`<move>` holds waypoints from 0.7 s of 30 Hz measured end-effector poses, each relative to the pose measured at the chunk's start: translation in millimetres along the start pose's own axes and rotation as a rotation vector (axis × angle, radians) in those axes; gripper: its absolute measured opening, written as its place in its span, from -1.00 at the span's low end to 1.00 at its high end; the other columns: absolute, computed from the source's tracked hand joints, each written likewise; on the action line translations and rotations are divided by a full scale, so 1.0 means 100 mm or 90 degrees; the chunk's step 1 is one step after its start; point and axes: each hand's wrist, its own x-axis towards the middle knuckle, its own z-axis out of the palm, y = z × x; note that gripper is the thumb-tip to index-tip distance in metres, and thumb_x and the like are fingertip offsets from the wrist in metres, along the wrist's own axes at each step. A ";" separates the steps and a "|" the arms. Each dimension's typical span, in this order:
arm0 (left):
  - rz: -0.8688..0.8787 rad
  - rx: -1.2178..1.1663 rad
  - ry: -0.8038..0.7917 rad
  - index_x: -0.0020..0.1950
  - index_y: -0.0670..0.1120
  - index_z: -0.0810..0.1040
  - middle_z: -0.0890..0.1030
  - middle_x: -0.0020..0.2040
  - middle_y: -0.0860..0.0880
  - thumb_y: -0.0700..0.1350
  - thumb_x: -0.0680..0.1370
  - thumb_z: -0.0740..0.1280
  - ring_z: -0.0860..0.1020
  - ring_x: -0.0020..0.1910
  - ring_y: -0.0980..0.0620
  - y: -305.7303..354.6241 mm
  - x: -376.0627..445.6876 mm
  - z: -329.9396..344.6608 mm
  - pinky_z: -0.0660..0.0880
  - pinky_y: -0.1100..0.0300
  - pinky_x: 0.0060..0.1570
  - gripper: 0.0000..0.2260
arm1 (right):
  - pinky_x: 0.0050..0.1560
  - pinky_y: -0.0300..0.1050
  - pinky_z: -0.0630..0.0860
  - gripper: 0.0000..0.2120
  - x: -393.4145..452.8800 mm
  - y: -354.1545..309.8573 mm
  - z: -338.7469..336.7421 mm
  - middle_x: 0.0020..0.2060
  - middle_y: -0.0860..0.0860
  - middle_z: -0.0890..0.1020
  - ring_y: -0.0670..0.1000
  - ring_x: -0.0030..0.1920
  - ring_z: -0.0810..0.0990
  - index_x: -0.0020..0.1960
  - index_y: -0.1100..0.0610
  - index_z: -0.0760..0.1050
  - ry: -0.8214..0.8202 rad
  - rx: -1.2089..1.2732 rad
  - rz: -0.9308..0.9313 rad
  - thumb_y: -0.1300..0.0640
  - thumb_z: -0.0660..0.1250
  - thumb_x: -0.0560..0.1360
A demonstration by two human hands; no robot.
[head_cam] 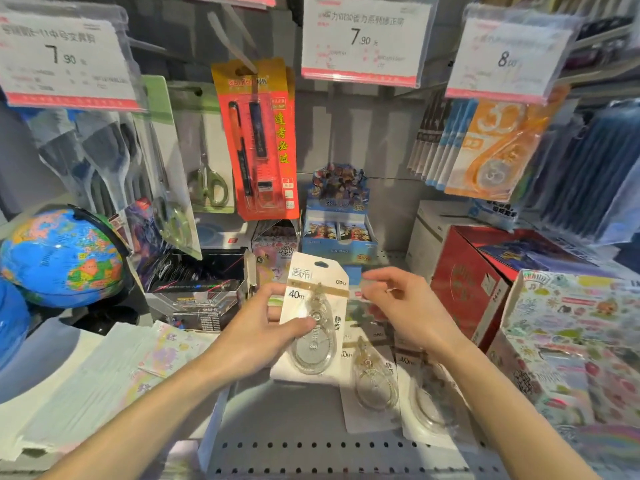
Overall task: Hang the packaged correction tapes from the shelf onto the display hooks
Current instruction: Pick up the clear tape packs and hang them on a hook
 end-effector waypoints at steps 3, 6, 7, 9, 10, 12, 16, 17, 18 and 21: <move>0.008 0.003 0.016 0.28 0.01 0.43 0.79 -0.01 0.03 -0.16 0.52 0.51 0.75 -0.01 0.03 -0.03 0.01 -0.05 0.62 -0.12 0.17 -0.60 | 0.05 -0.12 0.61 -0.82 -0.14 0.14 -0.10 -0.02 -0.04 0.75 -0.03 -0.05 0.71 0.12 -0.03 0.68 -0.070 -0.241 0.011 -0.06 0.37 0.62; 0.017 -0.003 0.034 0.26 0.00 0.43 0.79 -0.01 -0.01 -0.19 0.54 0.50 0.75 0.00 -0.06 -0.06 0.03 -0.08 0.60 -0.18 0.20 -0.62 | -0.03 -0.08 0.58 -0.66 -0.31 0.28 -0.05 -0.12 -0.10 0.69 -0.06 -0.11 0.64 0.00 -0.02 0.66 -0.142 -0.378 0.052 -0.28 0.36 0.54; 0.019 -0.004 0.037 0.26 0.00 0.44 0.79 -0.02 -0.01 -0.19 0.54 0.50 0.75 0.00 -0.09 -0.07 0.02 -0.09 0.60 -0.20 0.19 -0.63 | -0.08 -0.08 0.54 -0.62 -0.36 0.32 0.00 -0.20 -0.10 0.63 -0.06 -0.15 0.59 -0.11 -0.01 0.63 -0.149 -0.394 0.052 -0.32 0.35 0.51; 0.024 -0.008 0.038 0.26 -0.01 0.44 0.78 -0.01 -0.01 -0.19 0.54 0.49 0.75 0.00 -0.09 -0.09 0.01 -0.10 0.62 -0.16 0.17 -0.63 | -0.01 -0.05 0.48 -0.58 -0.41 0.35 0.11 -0.16 -0.06 0.55 -0.01 -0.04 0.52 -0.21 -0.01 0.59 -0.154 -0.420 0.039 -0.36 0.34 0.47; 0.029 -0.010 0.039 0.26 -0.01 0.45 0.79 -0.01 0.01 -0.20 0.54 0.49 0.75 0.00 -0.05 -0.09 0.00 -0.12 0.64 -0.08 0.13 -0.63 | 0.11 -0.03 0.47 -0.60 -0.42 0.35 0.18 -0.03 -0.04 0.54 0.01 0.09 0.49 -0.09 -0.05 0.65 -0.160 -0.432 0.034 -0.38 0.33 0.46; 0.041 -0.015 0.047 0.27 -0.03 0.46 0.79 -0.02 0.04 -0.22 0.54 0.48 0.75 -0.05 0.04 -0.10 -0.03 -0.15 0.66 0.18 0.01 -0.64 | 0.35 0.01 0.41 -0.50 -0.41 0.32 0.31 0.22 -0.01 0.50 0.03 0.31 0.42 0.30 -0.13 0.61 -0.193 -0.433 0.017 -0.36 0.34 0.47; 0.053 -0.015 0.071 0.25 -0.03 0.47 0.78 -0.01 0.06 -0.23 0.55 0.47 0.74 -0.05 0.06 -0.10 -0.11 -0.22 0.62 0.31 -0.05 -0.67 | 0.47 0.00 0.38 -0.40 -0.35 0.25 0.50 0.38 0.02 0.49 0.03 0.40 0.43 0.47 -0.08 0.48 -0.220 -0.381 0.010 -0.28 0.40 0.49; 0.055 -0.020 0.074 0.25 -0.03 0.47 0.78 -0.01 0.06 -0.24 0.55 0.47 0.74 -0.06 0.08 -0.10 -0.13 -0.24 0.61 0.31 -0.06 -0.67 | 0.43 0.00 0.41 -0.37 -0.34 0.24 0.52 0.37 0.03 0.52 0.04 0.38 0.47 0.48 -0.05 0.45 -0.215 -0.394 0.016 -0.28 0.40 0.49; 0.057 -0.025 0.078 0.25 -0.04 0.47 0.78 -0.01 0.06 -0.25 0.56 0.47 0.73 -0.08 0.11 -0.10 -0.15 -0.25 0.60 0.33 -0.08 -0.67 | 0.37 -0.01 0.46 -0.34 -0.33 0.23 0.53 0.33 0.02 0.54 0.04 0.33 0.50 0.49 -0.02 0.43 -0.212 -0.406 0.028 -0.29 0.41 0.48; 0.066 -0.031 0.096 0.23 -0.06 0.48 0.78 -0.01 0.07 -0.25 0.55 0.46 0.72 -0.10 0.17 -0.10 -0.18 -0.27 0.55 0.40 -0.12 -0.69 | -0.09 -0.19 0.52 -0.26 -0.30 0.20 0.54 0.00 -0.08 0.56 -0.12 -0.06 0.57 0.45 0.04 0.43 -0.211 -0.341 0.061 -0.25 0.53 0.39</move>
